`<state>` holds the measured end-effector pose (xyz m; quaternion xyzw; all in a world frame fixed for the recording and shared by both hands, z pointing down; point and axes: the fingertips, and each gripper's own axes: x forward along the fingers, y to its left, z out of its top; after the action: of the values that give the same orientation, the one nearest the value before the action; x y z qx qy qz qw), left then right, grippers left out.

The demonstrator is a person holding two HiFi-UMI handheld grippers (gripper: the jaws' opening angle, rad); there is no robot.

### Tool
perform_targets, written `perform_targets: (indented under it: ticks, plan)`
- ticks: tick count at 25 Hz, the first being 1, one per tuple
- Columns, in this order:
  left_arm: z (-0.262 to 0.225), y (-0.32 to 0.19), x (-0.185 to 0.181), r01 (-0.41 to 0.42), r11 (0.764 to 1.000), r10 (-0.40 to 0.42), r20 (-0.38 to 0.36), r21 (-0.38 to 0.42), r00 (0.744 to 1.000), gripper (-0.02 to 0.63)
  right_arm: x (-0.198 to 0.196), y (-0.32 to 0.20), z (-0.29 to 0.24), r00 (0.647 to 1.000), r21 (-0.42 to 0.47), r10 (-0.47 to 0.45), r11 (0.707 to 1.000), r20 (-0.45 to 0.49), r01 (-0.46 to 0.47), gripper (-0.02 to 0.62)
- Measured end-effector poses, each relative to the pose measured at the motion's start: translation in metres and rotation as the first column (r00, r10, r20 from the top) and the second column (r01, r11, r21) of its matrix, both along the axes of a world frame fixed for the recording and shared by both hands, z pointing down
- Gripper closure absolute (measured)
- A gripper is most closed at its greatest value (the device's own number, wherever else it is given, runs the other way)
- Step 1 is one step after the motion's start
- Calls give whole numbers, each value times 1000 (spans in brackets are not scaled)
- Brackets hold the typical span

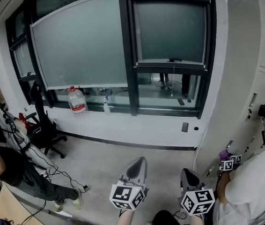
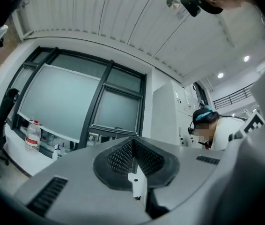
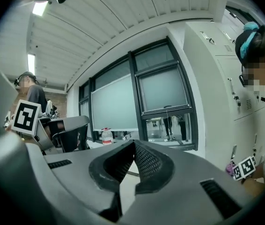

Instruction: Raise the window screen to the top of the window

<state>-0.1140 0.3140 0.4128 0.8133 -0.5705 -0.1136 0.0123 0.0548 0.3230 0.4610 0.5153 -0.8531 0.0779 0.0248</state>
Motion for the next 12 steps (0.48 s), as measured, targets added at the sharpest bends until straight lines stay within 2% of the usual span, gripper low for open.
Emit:
perform_targets:
  ticks: [6,8,10,12]
  plan:
    - [20,-70,4,-22,999,22,4,-34,1000,603,-2,-71,0,1000,21,4,1000,-4,-4,592]
    - [25,-97,6,-34,999,34,-15,-29,999,603,-1,-99,3,1000,27,2,1000,5,-2,591]
    - [25,-130,8,-41,999,41,-33,-17,999,603,0,-135,3,1000,39,-3,999,14,3,592]
    - [21,-172,11,-33,999,33,-17,-5,999,603,3,-181,0,1000,57,-7,998,13,6,592]
